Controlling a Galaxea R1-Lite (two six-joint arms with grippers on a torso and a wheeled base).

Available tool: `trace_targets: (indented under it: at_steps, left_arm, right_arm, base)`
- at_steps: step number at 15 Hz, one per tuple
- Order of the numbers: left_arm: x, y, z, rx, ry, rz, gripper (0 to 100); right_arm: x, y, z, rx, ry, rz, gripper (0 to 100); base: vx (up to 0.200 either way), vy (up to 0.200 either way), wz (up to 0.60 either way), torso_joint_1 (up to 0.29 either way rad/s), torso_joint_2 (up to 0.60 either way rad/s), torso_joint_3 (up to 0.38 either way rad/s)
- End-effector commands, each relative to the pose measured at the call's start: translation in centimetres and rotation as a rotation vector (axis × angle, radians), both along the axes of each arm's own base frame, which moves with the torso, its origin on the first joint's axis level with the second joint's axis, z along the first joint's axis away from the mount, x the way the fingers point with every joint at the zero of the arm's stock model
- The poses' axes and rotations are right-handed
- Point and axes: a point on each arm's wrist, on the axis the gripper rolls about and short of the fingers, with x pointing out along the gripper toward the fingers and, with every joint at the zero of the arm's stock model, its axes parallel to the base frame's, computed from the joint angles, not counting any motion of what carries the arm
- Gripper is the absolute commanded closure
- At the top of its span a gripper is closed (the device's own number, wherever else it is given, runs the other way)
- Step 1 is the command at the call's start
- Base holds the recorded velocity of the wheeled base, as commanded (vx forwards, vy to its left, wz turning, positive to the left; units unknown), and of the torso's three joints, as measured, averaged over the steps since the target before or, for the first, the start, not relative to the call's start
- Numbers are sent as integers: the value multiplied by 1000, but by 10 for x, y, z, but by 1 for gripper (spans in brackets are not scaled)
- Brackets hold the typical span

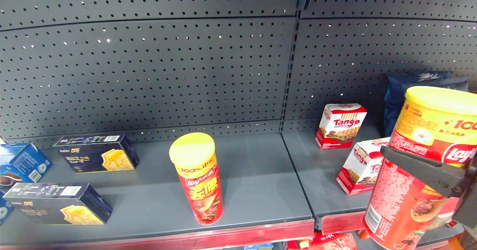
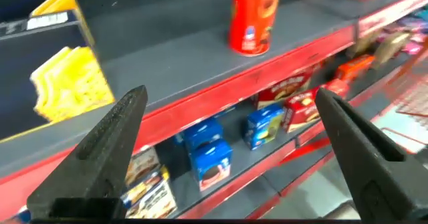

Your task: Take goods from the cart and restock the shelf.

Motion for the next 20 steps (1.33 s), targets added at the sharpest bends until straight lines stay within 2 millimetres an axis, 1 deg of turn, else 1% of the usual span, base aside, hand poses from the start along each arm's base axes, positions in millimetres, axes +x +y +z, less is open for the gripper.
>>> trace_targets:
  at_steps: [1, 3, 6, 8, 10, 11, 13, 15, 18, 20]
  left_arm:
    - [-1, 1, 0, -7, -13, -16, 0]
    - [-1, 1, 0, -7, -13, -16, 0]
    - [-1, 1, 0, -8, -14, -16, 0]
    - [-1, 1, 0, -8, -14, -16, 0]
    - [-1, 1, 0, -7, -13, -16, 0]
    - [-1, 1, 0, -8, -14, -16, 0]
    - [-1, 1, 0, -8, -14, -16, 0]
    - [-1, 1, 0, -8, -14, -16, 0]
    - [-1, 1, 0, -7, -13, -16, 0]
    - [-1, 1, 0, -7, -13, -16, 0]
  right_arm:
    - [15, 16, 4, -14, 15, 0, 100]
    - [25, 26, 8, -3, 4, 2, 100]
    - [38, 39, 3, 2, 3, -1, 100]
    - [39, 40, 3, 7, -2, -3, 100]
    - [37, 36, 7, 19, -14, -10, 100]
    - [38, 36, 5, 12, -10, -27, 100]
    - [43, 38, 3, -4, -4, -53, 100]
    - [47, 43, 0, -21, 3, -116, 100]
    - [47, 44, -1, -26, 7, -114, 100]
    - [47, 44, -1, -23, 5, -106, 100]
  base:
    - [0, 0, 0, 0, 0, 0]
    - [0, 0, 0, 0, 0, 0]
    - [0, 0, 0, 0, 0, 0]
    - [0, 0, 0, 0, 0, 0]
    - [0, 0, 0, 0, 0, 0]
    - [0, 0, 0, 0, 0, 0]
    - [0, 0, 0, 0, 0, 0]
    - [0, 0, 0, 0, 0, 0]
    - [0, 0, 0, 0, 0, 0]
    - [0, 0, 600, 2, 0, 0]
